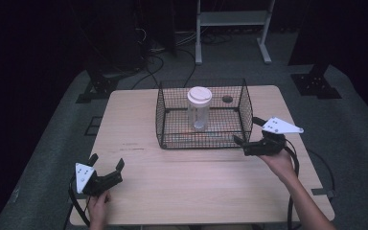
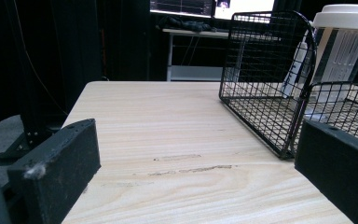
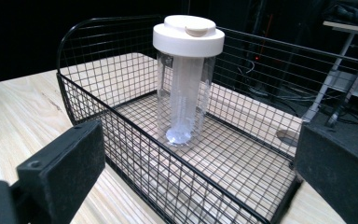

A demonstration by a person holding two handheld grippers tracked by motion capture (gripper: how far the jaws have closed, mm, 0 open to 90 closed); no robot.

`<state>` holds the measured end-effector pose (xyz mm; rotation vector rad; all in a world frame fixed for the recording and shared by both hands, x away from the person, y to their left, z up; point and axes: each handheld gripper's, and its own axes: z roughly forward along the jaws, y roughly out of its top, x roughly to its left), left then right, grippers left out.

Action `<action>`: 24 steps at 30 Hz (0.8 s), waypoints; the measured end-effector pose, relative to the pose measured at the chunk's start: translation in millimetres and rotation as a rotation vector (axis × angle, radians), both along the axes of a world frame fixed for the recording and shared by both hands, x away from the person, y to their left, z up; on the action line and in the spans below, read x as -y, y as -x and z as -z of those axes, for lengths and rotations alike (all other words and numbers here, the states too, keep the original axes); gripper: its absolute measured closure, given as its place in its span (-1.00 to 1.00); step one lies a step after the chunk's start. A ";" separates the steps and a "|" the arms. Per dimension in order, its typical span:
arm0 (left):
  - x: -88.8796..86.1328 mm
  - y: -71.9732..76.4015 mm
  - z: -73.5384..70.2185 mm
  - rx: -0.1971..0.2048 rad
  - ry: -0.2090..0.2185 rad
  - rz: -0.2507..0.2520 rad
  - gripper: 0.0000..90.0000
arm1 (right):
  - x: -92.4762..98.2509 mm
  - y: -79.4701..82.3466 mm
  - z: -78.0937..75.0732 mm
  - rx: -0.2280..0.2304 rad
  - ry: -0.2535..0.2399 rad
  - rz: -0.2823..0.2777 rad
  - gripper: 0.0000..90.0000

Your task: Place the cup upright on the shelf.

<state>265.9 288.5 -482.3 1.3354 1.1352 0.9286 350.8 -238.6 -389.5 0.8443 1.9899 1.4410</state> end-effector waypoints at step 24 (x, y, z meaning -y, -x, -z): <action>-0.6 0.2 0.0 0.001 0.004 -0.001 -1.00 | 24.9 24.3 17.6 -0.014 -0.027 0.033 -0.97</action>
